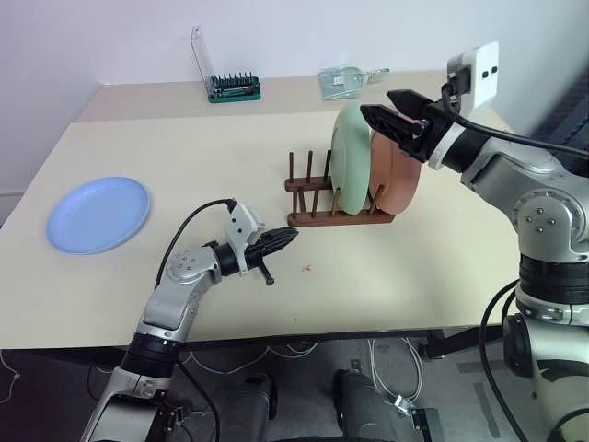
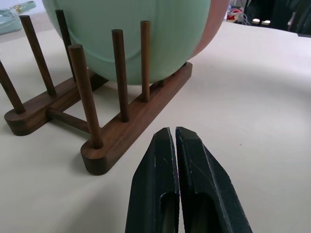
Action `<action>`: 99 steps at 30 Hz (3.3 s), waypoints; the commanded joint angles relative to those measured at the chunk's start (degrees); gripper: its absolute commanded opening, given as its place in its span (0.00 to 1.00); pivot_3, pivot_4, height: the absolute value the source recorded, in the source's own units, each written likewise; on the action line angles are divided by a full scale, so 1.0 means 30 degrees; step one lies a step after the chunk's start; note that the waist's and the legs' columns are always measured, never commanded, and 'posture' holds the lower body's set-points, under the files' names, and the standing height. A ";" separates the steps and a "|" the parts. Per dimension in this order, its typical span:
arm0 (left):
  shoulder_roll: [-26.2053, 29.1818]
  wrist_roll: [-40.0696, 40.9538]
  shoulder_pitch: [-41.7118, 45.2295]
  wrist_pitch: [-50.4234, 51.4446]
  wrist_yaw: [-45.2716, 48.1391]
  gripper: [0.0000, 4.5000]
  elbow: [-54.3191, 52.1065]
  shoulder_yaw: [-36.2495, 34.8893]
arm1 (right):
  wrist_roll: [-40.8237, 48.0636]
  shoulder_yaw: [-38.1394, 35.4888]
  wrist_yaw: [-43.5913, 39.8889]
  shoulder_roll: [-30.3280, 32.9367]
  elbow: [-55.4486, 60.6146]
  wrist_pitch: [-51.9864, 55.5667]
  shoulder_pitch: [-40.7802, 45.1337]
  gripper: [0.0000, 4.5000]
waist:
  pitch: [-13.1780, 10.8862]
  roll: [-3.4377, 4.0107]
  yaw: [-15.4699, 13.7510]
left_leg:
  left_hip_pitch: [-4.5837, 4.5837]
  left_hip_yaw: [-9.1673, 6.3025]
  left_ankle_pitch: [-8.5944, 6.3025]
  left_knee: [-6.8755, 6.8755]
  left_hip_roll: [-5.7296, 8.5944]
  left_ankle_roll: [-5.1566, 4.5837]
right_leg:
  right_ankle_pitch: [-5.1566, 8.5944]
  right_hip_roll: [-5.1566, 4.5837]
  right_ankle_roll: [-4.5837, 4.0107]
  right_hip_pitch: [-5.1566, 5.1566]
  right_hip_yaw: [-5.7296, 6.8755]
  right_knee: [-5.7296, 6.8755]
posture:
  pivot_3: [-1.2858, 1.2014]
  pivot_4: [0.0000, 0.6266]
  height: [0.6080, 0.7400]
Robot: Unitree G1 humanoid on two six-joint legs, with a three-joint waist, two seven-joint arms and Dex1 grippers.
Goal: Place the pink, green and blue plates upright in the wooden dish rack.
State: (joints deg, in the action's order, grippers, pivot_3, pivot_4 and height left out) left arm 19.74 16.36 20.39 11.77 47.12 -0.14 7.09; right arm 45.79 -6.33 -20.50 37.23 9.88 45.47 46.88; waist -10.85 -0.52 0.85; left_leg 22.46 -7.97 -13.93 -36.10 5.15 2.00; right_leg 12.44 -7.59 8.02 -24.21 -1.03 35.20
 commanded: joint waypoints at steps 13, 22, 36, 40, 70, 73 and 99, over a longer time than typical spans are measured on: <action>0.1059 -0.2517 0.4017 0.2653 -1.7840 0.54 0.1385 -1.1851 | -1.1643 0.9169 -0.5415 -0.1510 0.0764 -0.8758 0.1704 0.68 | 0.0003 -0.0100 0.0622 | -0.0009 -0.0014 0.0004 0.0014 -0.0062 0.0017 | -0.0009 0.0072 -0.0003 -0.0055 -0.0009 0.0021 | 0.52 0.24 1.00; -0.0196 0.0066 0.2833 1.0153 -2.2754 0.54 -0.2311 -1.7997 | -1.2271 0.8375 -0.6653 -0.3224 -0.0877 -0.9911 0.1703 0.68 | 0.0000 -0.0258 -0.0217 | 0.0025 -0.0054 -0.0016 -0.0014 -0.0030 0.0095 | -0.0070 0.0066 0.0018 -0.0046 -0.0015 -0.0008 | 0.52 0.24 1.00; -0.1445 0.4579 0.3316 1.3443 -2.3677 0.13 -0.0473 -2.1757 | -1.3286 0.7779 -0.6811 -0.3708 -0.0436 -0.9725 0.0485 0.68 | 0.0007 -0.0276 0.0004 | 0.0001 -0.0042 0.0012 -0.0001 -0.0054 0.0146 | -0.0097 0.0097 -0.0003 -0.0051 -0.0019 0.0006 | 0.52 0.24 1.00; -0.1327 0.4599 0.3485 1.2948 -2.3954 0.01 0.0051 -2.1099 | -1.3495 0.7580 -0.6741 -0.3714 -0.0041 -0.9397 0.0142 0.68 | 0.0008 -0.0279 -0.0009 | -0.0001 -0.0038 0.0017 0.0003 -0.0053 0.0155 | -0.0101 0.0097 -0.0009 -0.0049 -0.0023 0.0005 | 0.52 0.24 1.00; -0.4162 0.5732 0.9598 1.0356 -2.0286 0.00 -0.5433 -0.9653 | -2.3410 1.0302 -0.3185 -0.4920 -0.9179 -1.9746 0.4618 0.99 | -0.0018 -0.0349 0.0102 | 0.0003 -0.0003 0.0094 0.0020 -0.0087 0.0284 | -0.0114 0.0135 -0.0022 -0.0061 -0.0046 -0.0017 | 0.52 0.24 1.00; -0.4138 0.5997 0.9686 1.0459 -2.0441 0.00 -0.5546 -0.9721 | -2.4066 1.0359 -0.2565 -0.5222 -1.0309 -2.0472 0.5140 0.99 | -0.0019 -0.0348 0.0099 | 0.0003 -0.0007 0.0095 0.0021 -0.0089 0.0285 | -0.0115 0.0140 -0.0023 -0.0062 -0.0047 -0.0018 | 0.52 0.24 1.00; 0.1360 0.3773 0.8058 0.4978 -1.9922 0.60 -0.0924 -1.3300 | -2.2174 0.8206 -0.2969 -0.6060 -0.8367 -1.9630 0.4649 0.00 | -0.0033 -0.0332 0.0417 | -0.0005 0.0021 0.0096 0.0053 -0.0220 0.0326 | -0.0149 0.0268 -0.0080 -0.0089 -0.0070 -0.0037 | 0.52 0.24 1.00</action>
State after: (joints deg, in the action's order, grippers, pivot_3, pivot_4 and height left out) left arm 22.30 29.82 45.93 28.48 -15.13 -3.67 -32.79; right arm -25.26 22.07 -28.21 19.83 -19.59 -15.50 60.30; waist -10.94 -1.52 2.10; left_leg 22.44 -7.91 -13.64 -35.92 4.48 2.98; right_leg 11.99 -6.78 7.78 -24.47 -1.25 35.10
